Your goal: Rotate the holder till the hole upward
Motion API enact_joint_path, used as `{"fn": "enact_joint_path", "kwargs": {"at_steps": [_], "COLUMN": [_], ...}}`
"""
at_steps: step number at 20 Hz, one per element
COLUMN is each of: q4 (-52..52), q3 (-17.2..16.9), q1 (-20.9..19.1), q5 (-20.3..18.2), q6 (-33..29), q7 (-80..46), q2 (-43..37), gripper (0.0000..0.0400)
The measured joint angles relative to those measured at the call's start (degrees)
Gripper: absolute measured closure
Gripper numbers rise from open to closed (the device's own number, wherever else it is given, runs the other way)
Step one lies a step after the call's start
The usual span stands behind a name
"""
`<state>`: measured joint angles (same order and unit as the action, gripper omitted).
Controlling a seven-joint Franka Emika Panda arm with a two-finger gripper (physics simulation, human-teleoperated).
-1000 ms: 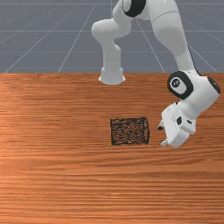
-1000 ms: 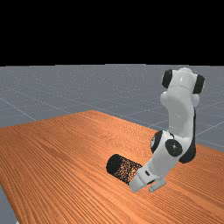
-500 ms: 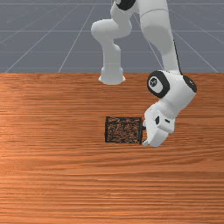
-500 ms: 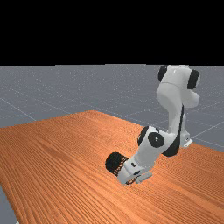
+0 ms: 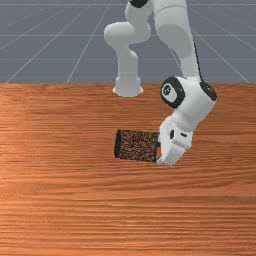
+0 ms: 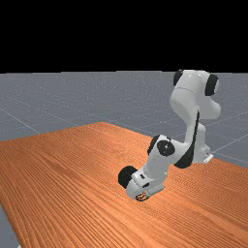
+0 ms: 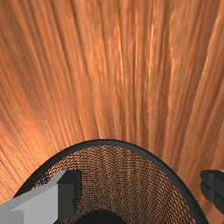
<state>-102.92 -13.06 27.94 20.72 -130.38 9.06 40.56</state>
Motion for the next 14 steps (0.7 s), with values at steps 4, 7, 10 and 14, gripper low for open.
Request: {"fn": "enact_joint_path", "kwargs": {"at_steps": [4, 7, 10, 14], "q4": [0.41, 0.84, -3.24, -7.88], "q3": [-0.01, -0.04, -0.87, -1.55], "q1": [-0.12, -0.37, 0.7, 2.07], "q5": [-0.2, -0.53, 1.38, 2.71], "q6": [-0.32, -0.66, -4.56, -7.02], "q7": [-0.42, -0.91, -2.65, -4.91], "q2": [0.68, 1.64, 0.51, -1.81], "gripper": [0.0, 0.0, 0.0, 0.0]}}
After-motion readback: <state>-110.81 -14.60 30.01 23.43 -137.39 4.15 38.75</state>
